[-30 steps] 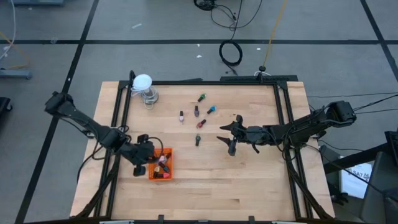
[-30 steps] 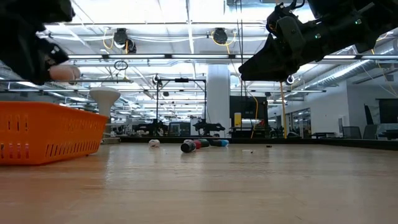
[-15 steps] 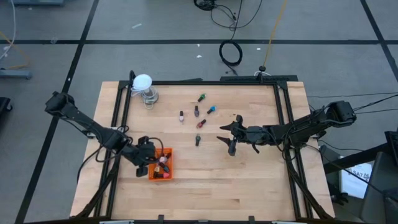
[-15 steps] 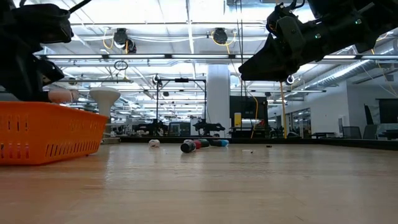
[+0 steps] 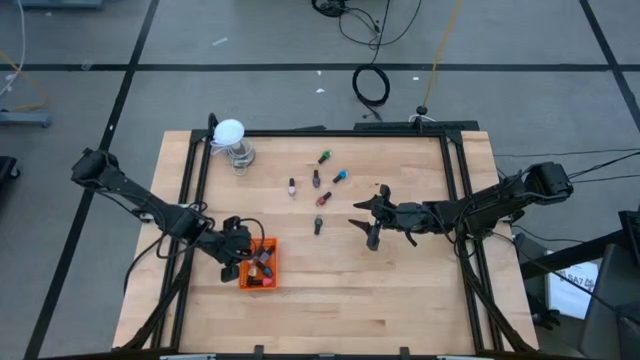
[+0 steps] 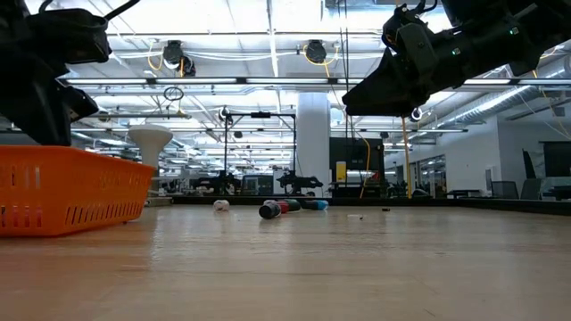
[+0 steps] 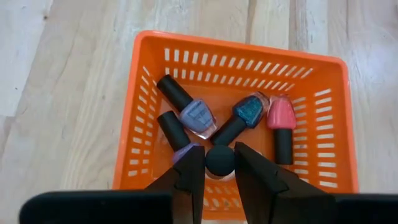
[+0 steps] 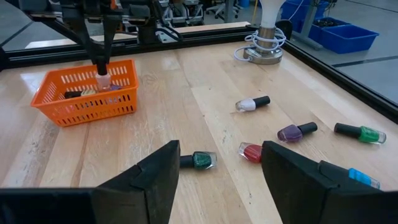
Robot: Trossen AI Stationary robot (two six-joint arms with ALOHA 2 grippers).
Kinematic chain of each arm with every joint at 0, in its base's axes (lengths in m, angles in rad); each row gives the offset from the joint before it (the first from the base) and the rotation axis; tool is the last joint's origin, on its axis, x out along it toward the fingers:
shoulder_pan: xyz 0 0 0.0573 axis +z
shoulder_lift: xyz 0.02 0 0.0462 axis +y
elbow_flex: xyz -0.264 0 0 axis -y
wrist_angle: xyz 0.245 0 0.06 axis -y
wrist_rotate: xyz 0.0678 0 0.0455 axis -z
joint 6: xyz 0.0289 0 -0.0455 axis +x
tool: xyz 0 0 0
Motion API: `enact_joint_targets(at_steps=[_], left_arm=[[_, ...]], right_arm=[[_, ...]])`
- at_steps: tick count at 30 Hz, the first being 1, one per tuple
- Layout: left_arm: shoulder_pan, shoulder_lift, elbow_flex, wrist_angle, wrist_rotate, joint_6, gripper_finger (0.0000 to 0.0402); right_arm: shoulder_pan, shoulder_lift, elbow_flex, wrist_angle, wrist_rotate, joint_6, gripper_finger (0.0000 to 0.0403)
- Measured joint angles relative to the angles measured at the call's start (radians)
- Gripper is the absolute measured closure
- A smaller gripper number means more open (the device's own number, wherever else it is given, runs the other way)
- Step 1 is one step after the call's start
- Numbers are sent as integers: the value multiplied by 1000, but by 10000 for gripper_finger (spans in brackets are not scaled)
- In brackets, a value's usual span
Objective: Pick & Place Nail Polish
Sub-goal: Put the pink nail color bottle into the orange bin, then put the dark green nail color bottle into the orange bin
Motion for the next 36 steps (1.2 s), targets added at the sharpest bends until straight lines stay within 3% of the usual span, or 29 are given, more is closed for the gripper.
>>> enact_joint_targets(at_steps=[17, 30, 36], left_arm=[[52, 0, 1, 159, 24, 36, 321], [53, 0, 1, 148, -20, -197, 316], [53, 0, 1, 148, -74, -223, 276]], right_arm=[[0, 0, 0, 0, 0, 0, 190], [0, 0, 0, 0, 0, 0, 190], [0, 0, 0, 0, 0, 0, 190]])
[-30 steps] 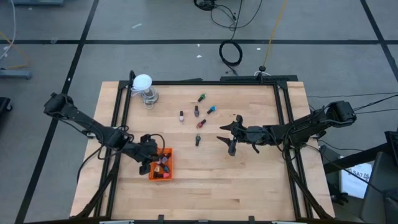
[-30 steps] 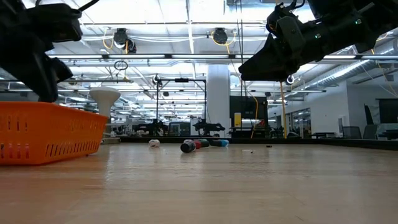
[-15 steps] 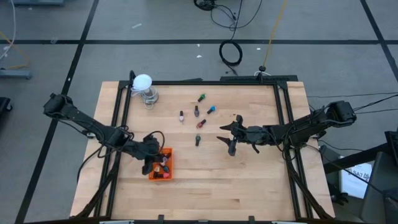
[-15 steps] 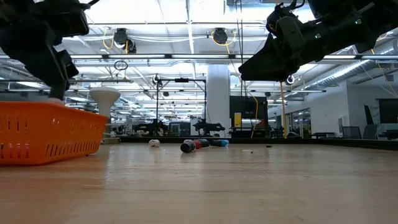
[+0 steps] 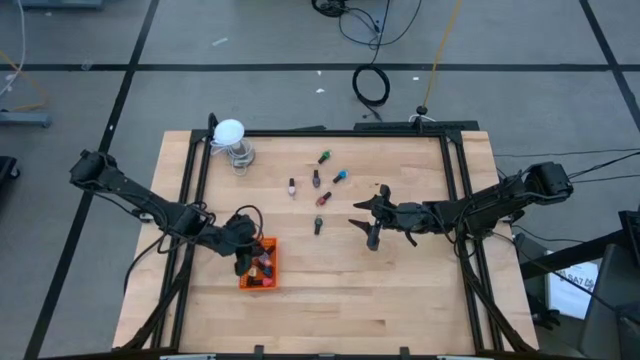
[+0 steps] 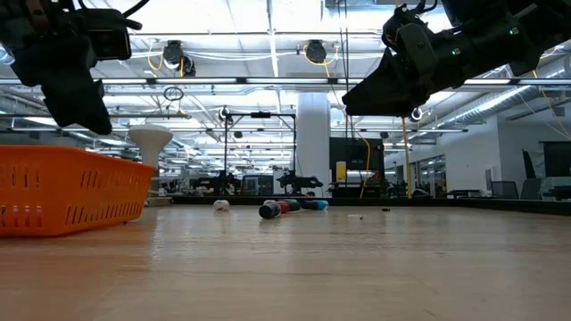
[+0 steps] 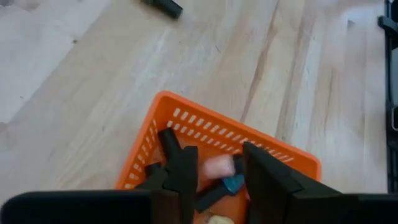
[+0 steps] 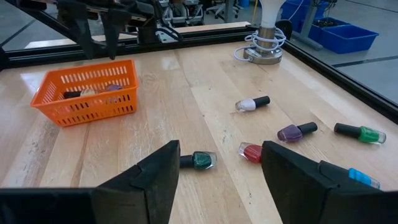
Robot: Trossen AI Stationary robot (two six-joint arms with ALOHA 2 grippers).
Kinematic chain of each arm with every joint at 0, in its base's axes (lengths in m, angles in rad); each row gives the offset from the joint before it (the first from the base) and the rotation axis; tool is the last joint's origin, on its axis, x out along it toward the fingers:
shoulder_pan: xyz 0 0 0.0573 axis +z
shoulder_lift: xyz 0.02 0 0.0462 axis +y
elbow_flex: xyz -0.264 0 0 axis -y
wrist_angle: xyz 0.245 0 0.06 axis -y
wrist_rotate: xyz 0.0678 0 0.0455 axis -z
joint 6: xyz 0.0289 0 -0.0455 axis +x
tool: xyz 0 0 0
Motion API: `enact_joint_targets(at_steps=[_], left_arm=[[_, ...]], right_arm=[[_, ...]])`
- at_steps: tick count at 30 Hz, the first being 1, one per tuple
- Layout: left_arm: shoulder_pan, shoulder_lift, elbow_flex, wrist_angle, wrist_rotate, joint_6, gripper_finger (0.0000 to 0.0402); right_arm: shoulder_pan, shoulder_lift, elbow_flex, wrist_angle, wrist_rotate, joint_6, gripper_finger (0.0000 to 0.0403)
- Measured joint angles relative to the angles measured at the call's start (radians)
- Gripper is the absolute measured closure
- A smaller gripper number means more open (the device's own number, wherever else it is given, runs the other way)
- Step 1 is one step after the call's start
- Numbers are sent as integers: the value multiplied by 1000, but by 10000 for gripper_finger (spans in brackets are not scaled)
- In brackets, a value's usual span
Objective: Pick & Place Nail Polish
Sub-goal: Put the dark green nail color bottle into the orange bin
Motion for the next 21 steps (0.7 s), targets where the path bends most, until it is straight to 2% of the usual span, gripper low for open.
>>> enact_joint_targets(at_steps=[10, 16, 21], left_arm=[[2, -2, 0, 22, -6, 99, 177], [31, -16, 11, 131, 3, 176, 161], [78, -40, 18, 243, -50, 309, 160]], right_arm=[[0, 0, 0, 0, 0, 0, 190], [-30, 0, 0, 0, -4, -42, 190], [-86, 17, 3, 8, -130, 0, 183]])
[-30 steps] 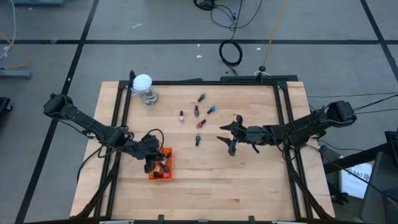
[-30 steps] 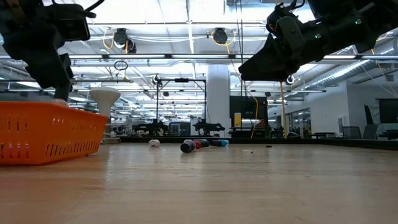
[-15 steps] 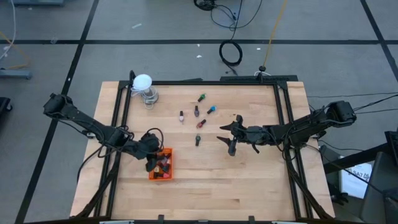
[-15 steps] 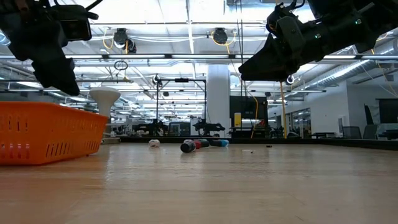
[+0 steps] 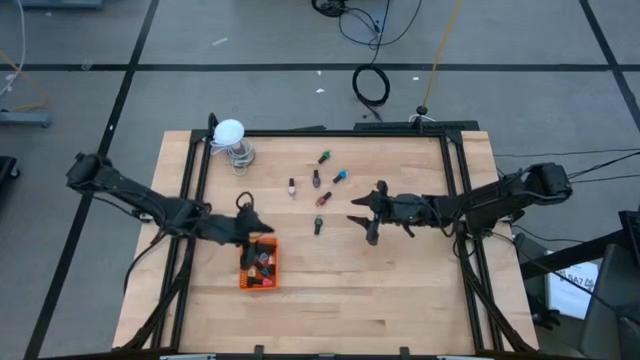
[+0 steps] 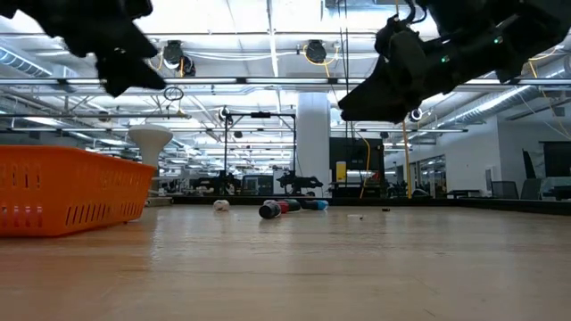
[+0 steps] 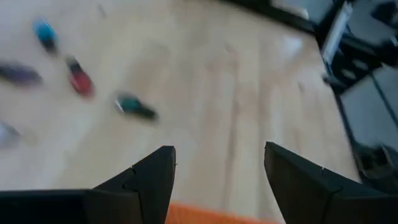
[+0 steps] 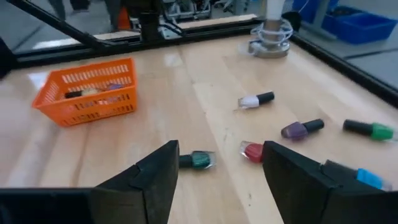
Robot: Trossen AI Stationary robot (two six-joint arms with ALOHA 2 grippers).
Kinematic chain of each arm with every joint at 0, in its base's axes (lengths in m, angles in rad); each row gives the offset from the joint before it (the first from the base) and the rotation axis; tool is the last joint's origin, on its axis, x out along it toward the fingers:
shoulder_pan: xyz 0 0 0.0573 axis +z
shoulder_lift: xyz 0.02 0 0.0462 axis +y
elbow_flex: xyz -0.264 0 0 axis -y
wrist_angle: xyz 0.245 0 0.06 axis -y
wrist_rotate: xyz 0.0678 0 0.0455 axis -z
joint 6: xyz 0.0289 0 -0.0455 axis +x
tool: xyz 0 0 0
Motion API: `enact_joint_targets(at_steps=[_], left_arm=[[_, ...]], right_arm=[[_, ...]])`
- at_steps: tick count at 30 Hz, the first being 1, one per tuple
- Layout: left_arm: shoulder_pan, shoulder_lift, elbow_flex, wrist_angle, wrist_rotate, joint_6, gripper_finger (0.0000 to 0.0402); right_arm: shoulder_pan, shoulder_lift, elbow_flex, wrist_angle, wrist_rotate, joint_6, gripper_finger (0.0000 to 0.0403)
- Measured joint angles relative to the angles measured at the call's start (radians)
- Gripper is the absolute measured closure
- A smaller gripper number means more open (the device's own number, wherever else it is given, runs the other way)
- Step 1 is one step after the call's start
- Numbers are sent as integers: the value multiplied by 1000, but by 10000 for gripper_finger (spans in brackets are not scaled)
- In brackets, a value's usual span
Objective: Pick & Place Nail Polish
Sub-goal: Put the dark green nail color bottle into the orange bin
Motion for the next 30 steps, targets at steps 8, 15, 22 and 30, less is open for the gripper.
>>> enact_joint_targets(at_steps=[8, 15, 22, 30], left_arm=[[96, -9, 0, 134, -130, 244, 160], [158, 1, -1, 165, -134, 244, 160], [177, 2, -1, 160, -138, 217, 160], [180, 2, -1, 156, -138, 220, 160]], right_arm=[[-28, 254, 152, -17, -117, -7, 156], [-65, 498, 380, -84, -158, -39, 148], [-55, 634, 519, -138, -312, -55, 151], [-10, 619, 523, -317, -337, -38, 151]])
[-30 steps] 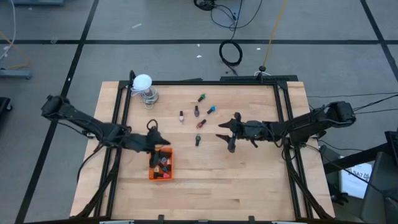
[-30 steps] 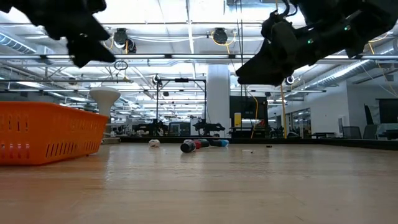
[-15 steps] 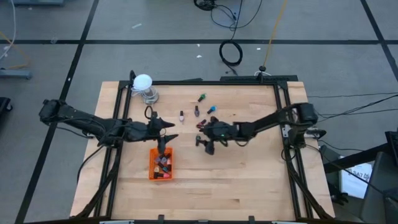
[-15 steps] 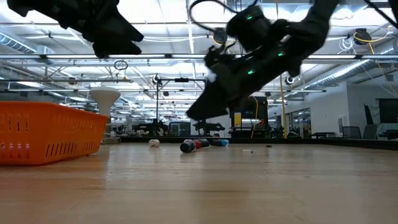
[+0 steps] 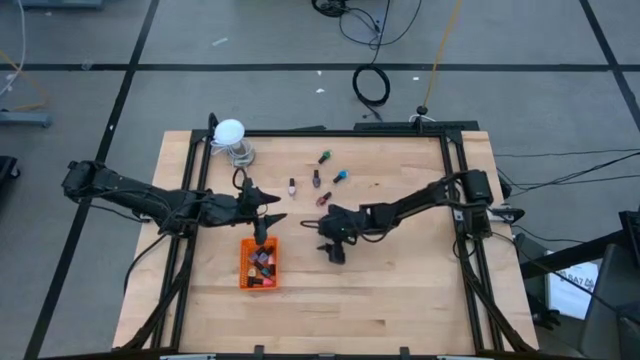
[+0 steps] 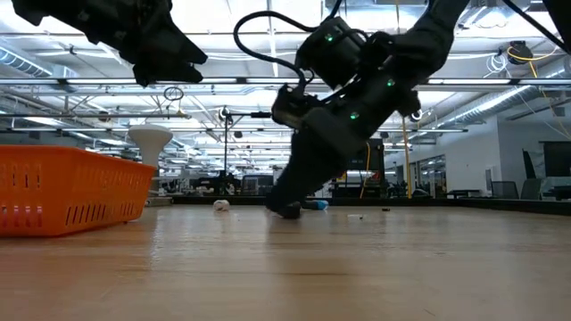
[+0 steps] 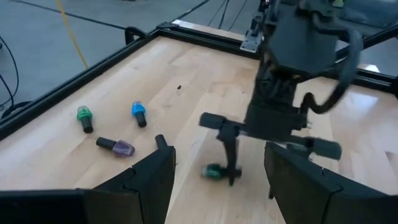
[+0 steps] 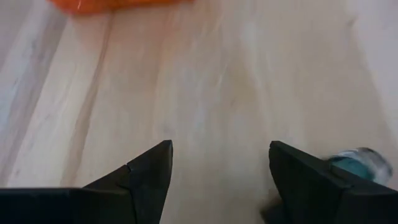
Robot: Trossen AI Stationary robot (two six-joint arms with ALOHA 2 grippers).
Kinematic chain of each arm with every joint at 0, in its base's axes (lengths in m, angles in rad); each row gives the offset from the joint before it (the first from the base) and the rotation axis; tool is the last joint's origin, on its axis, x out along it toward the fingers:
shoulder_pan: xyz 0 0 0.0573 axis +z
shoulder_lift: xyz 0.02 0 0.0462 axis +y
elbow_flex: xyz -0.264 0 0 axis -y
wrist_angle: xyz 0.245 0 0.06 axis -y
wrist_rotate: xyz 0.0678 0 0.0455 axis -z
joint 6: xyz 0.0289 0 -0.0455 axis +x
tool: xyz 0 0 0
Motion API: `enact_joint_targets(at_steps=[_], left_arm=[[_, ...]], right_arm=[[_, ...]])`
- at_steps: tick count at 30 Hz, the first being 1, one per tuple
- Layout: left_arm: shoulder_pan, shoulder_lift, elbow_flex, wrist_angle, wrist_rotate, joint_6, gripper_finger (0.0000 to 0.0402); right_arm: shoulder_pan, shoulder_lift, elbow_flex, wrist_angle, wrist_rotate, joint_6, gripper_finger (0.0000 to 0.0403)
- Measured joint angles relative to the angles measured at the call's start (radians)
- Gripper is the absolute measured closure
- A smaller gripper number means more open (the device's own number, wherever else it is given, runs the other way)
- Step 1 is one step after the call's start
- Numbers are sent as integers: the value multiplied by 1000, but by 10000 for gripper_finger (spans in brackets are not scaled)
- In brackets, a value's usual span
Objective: Pick & Place Nail Polish
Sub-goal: Put the dark green nail color bottle into the orange bin
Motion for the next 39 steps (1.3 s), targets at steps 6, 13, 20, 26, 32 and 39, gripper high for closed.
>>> enact_joint_targets(at_steps=[6, 13, 20, 26, 32, 39], left_arm=[[1, 0, 0, 0, -4, 1, 160], [1, 0, 0, 0, -6, -3, 160], [1, 0, 0, -10, -6, -3, 160], [1, 0, 0, -16, -6, -5, 160], [2, 0, 0, -29, -6, -5, 160], [3, 0, 0, -29, -7, -6, 160]], right_arm=[[22, -25, -1, -71, 0, 9, 151], [35, -102, -1, -128, 13, -21, 151], [29, -189, -1, -290, 214, -176, 151], [-21, -158, -1, -274, 156, -190, 151], [-50, -103, -1, -235, 101, -256, 151], [-61, -83, -2, -219, 54, -194, 151]])
